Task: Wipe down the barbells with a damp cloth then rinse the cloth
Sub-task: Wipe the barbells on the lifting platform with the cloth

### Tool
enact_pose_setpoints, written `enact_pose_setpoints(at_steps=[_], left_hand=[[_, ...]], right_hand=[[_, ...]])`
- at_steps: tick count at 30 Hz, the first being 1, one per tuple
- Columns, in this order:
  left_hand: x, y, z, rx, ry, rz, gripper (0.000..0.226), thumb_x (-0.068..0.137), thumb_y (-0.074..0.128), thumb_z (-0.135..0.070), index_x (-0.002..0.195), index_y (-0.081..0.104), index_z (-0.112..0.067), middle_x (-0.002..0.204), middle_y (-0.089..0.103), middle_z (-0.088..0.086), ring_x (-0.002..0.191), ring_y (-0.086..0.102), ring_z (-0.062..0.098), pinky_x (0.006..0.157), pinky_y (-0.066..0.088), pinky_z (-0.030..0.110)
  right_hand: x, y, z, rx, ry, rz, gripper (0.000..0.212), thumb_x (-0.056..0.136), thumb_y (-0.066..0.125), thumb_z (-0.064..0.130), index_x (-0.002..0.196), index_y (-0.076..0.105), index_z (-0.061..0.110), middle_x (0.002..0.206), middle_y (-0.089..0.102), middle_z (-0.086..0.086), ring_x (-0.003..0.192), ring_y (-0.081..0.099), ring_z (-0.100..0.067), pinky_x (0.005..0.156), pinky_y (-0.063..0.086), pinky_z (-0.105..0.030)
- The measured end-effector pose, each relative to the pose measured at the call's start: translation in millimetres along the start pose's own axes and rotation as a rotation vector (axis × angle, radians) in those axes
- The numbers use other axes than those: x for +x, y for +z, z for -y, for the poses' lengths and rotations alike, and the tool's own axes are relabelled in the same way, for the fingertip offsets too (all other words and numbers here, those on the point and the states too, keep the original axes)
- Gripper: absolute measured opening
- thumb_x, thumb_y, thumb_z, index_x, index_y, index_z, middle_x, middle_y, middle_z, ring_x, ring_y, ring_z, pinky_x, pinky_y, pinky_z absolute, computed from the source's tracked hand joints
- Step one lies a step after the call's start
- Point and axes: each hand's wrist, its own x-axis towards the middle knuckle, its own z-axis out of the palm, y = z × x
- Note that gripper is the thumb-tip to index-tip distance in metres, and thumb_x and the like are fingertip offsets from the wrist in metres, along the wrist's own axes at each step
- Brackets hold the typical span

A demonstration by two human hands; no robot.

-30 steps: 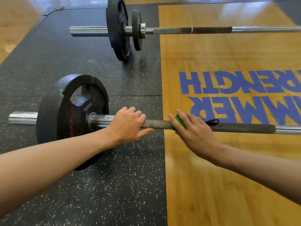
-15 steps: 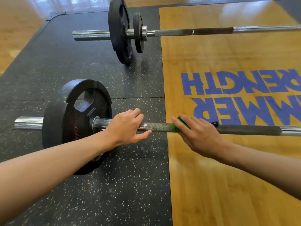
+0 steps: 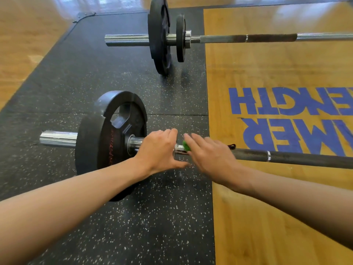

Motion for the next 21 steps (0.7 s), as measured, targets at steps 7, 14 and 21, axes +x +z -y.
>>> enact_pose_setpoints(at_steps=[7,14,21], left_hand=[[-16.7,-2.4,-9.7,0.013,-0.085,0.063,0.124,0.069,0.038,-0.098,0.146,0.040,-0.001,0.154,0.043,0.015,0.147,0.035,0.028,0.123,0.020,0.049],[-26.8,-4.7,-10.2,-0.012,-0.103,0.161,0.124,0.072,0.036,-0.096,0.153,0.029,-0.002,0.163,0.027,0.016,0.153,0.019,0.027,0.125,0.015,0.045],[-27.9,-2.4,-10.4,-0.013,-0.086,0.130,0.119,0.070,0.046,-0.092,0.148,0.036,-0.003,0.155,0.040,0.015,0.148,0.031,0.029,0.125,0.019,0.045]], right_hand=[[-36.4,-15.0,-41.8,-0.012,0.236,0.008,0.039,0.104,0.029,0.034,0.115,0.062,0.016,0.089,0.062,0.002,0.070,0.058,-0.022,0.057,0.049,-0.038],[37.3,-4.1,23.2,0.013,0.317,0.066,0.026,0.106,0.040,0.028,0.112,0.062,0.014,0.102,0.068,-0.005,0.082,0.068,-0.028,0.058,0.044,-0.035],[-35.5,2.2,-38.3,-0.059,-0.144,-0.004,0.060,0.098,0.057,0.015,0.154,0.037,0.005,0.154,0.042,-0.018,0.109,0.057,-0.034,0.087,0.053,-0.045]])
